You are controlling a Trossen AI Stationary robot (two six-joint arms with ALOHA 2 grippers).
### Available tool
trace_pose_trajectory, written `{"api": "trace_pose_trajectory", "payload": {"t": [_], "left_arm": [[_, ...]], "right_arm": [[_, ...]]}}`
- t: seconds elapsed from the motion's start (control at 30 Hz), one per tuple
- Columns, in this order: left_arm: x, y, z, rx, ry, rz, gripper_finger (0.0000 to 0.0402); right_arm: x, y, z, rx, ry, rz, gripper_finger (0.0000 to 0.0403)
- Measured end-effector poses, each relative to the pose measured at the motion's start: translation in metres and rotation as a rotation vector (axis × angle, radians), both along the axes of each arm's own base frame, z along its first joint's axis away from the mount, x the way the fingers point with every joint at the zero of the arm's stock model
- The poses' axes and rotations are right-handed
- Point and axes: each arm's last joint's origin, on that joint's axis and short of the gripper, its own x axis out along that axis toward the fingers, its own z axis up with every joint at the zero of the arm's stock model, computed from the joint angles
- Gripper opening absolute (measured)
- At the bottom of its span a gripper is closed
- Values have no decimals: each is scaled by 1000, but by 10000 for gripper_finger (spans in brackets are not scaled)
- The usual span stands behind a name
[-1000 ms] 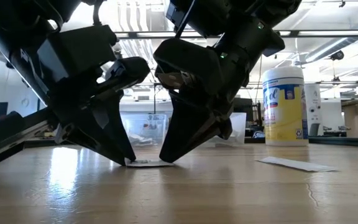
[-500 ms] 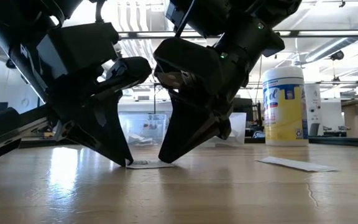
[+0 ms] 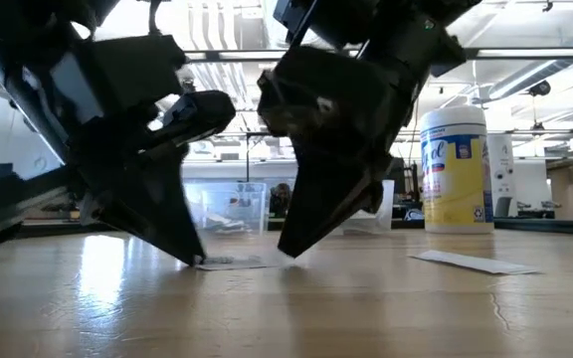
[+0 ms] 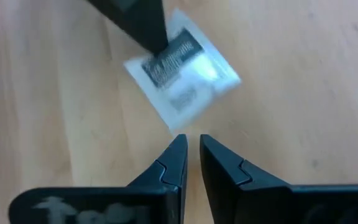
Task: Pick & Place First Aid Supplies
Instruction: Put the gray towelette pack into the right transparent bin
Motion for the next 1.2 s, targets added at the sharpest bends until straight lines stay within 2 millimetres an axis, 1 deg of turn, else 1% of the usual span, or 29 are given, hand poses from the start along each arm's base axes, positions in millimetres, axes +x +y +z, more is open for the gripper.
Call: {"api": "trace_pose_trajectory", "payload": {"t": [0.1,0.23,0.5,0.67,0.8,0.97,1.07,1.2], "left_arm": [[-4,1,7,-11,5,-6,0],[-5,1,20,-31,-38,14,0],[-7,4,43,-17,-143,65,0],[-6,13,57,33,-232,146,0],[0,25,68,54,-299,214,0],[10,50,82,78,-365,268,0],[17,67,88,89,-397,298,0],[24,91,95,96,-428,334,0]], "right_arm": [[-4,0,9,-8,11,4,43],[-15,2,21,-33,49,13,43],[-40,20,63,-117,-3,20,43],[-51,31,86,-108,-70,46,43],[-63,40,100,-128,-103,59,43],[-78,47,117,-175,-153,52,43],[-84,47,124,-177,-159,53,43],[-90,47,127,-203,-145,48,43]]}}
